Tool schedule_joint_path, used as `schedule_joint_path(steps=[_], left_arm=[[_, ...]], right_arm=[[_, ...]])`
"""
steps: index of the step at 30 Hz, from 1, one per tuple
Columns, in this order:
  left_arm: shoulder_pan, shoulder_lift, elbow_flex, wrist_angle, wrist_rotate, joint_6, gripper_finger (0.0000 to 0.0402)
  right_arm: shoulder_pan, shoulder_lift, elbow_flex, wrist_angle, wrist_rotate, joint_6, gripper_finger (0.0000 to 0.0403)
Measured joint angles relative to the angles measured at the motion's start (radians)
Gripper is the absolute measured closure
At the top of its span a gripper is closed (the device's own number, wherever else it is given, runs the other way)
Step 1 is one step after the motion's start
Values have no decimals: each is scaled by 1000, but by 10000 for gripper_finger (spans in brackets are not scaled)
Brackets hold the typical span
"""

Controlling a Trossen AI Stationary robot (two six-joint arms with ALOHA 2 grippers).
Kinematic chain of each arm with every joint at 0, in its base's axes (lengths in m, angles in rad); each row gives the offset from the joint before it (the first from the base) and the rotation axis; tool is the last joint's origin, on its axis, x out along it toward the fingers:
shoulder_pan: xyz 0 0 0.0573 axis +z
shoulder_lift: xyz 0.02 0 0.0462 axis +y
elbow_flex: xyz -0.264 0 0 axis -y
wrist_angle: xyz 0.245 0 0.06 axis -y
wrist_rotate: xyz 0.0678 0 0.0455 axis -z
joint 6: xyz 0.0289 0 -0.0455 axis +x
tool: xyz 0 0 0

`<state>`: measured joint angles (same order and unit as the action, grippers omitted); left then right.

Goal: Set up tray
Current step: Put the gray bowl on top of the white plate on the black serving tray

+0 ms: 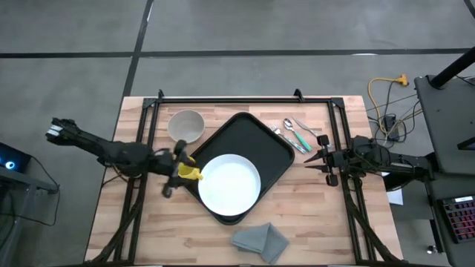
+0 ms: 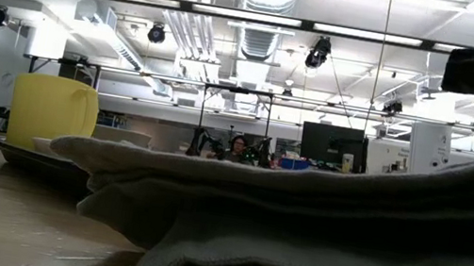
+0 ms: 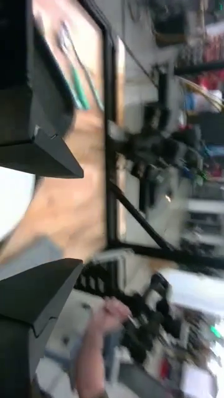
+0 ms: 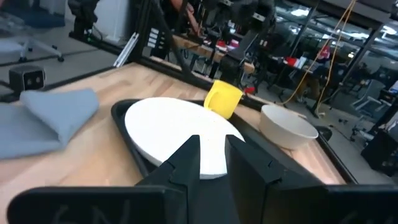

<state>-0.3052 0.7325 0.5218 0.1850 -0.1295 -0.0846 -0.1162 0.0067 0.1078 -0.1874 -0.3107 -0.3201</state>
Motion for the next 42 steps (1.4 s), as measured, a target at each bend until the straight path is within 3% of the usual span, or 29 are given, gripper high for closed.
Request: schedule_joint_path(steps=[16, 38, 42], left_arm=[[214, 177, 130, 10, 0, 4, 193], [271, 173, 134, 18, 4, 305, 193], [287, 190, 134, 13, 2, 274, 193]], right_arm=[[0, 17, 0, -90, -1, -94, 335], [0, 22, 0, -93, -2, -102, 335], [0, 22, 0, -93, -2, -101, 335]])
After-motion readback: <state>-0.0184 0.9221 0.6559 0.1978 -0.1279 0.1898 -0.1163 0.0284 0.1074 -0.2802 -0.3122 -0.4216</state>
